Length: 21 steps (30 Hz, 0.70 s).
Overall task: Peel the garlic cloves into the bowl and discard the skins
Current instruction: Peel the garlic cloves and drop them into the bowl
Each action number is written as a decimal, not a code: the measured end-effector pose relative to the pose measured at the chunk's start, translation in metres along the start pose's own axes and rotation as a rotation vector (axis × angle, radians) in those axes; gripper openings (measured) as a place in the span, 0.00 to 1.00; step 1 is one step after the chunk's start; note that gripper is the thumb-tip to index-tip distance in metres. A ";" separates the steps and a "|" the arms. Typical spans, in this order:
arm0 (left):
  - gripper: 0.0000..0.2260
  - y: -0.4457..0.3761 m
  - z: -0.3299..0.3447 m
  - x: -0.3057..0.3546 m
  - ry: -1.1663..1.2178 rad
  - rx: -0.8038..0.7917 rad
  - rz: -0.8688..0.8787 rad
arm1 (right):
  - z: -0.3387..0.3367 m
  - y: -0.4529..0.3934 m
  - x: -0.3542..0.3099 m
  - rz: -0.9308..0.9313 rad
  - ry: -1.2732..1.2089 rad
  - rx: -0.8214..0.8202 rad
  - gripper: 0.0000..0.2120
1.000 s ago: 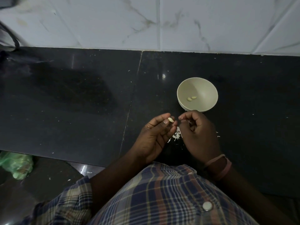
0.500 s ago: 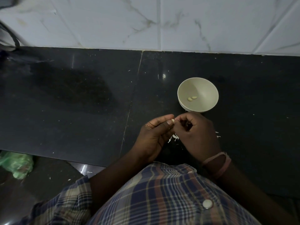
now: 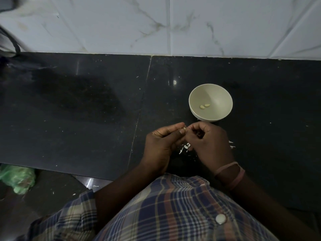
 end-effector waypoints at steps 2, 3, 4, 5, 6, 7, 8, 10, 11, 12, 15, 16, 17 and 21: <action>0.08 0.000 0.000 0.002 -0.025 0.007 0.020 | 0.001 0.000 0.000 -0.002 0.008 0.009 0.03; 0.08 0.000 0.000 0.002 -0.041 0.009 0.027 | 0.001 -0.001 0.001 -0.004 0.004 0.010 0.03; 0.08 0.000 0.000 0.002 -0.056 0.010 0.029 | 0.001 -0.001 0.001 -0.006 0.002 0.012 0.03; 0.08 0.000 0.000 0.002 -0.063 0.008 0.029 | 0.001 -0.001 0.002 -0.010 0.007 0.016 0.03; 0.08 0.001 0.001 0.002 -0.062 0.005 0.026 | 0.001 0.000 0.003 -0.014 0.017 0.020 0.03; 0.08 0.001 0.001 0.002 -0.057 0.002 0.022 | 0.001 -0.001 0.004 -0.017 0.027 0.023 0.03; 0.08 0.001 0.002 0.002 -0.051 0.001 0.018 | 0.001 -0.001 0.004 -0.019 0.031 0.023 0.03; 0.08 0.002 0.003 0.002 -0.043 0.000 0.010 | 0.001 -0.002 0.005 -0.018 0.022 0.011 0.03; 0.08 0.002 0.004 0.002 -0.037 -0.005 0.005 | 0.002 -0.002 0.005 -0.015 0.011 0.001 0.04; 0.08 0.002 0.004 0.002 -0.027 -0.011 -0.001 | 0.002 -0.002 0.006 -0.008 -0.008 -0.011 0.04; 0.08 0.000 0.005 0.000 0.025 -0.030 -0.031 | 0.002 -0.003 0.008 0.035 -0.127 -0.041 0.05; 0.09 0.000 0.006 -0.001 0.049 -0.038 -0.041 | 0.002 -0.003 0.009 0.046 -0.169 -0.048 0.05; 0.09 -0.001 0.006 -0.002 0.066 -0.046 -0.050 | 0.002 -0.004 0.009 0.053 -0.204 -0.053 0.05; 0.09 -0.002 0.006 -0.004 0.112 -0.056 -0.082 | 0.002 -0.003 0.010 0.064 -0.281 -0.055 0.07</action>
Point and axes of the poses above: each hand's wrist, its own y-axis away from the middle knuckle, its own z-axis out of the palm, x = y × z, the point moved 6 cm from there along -y, towards the middle knuckle, and after that the axes turned 12 degrees about -x, right-handed, at the moved point
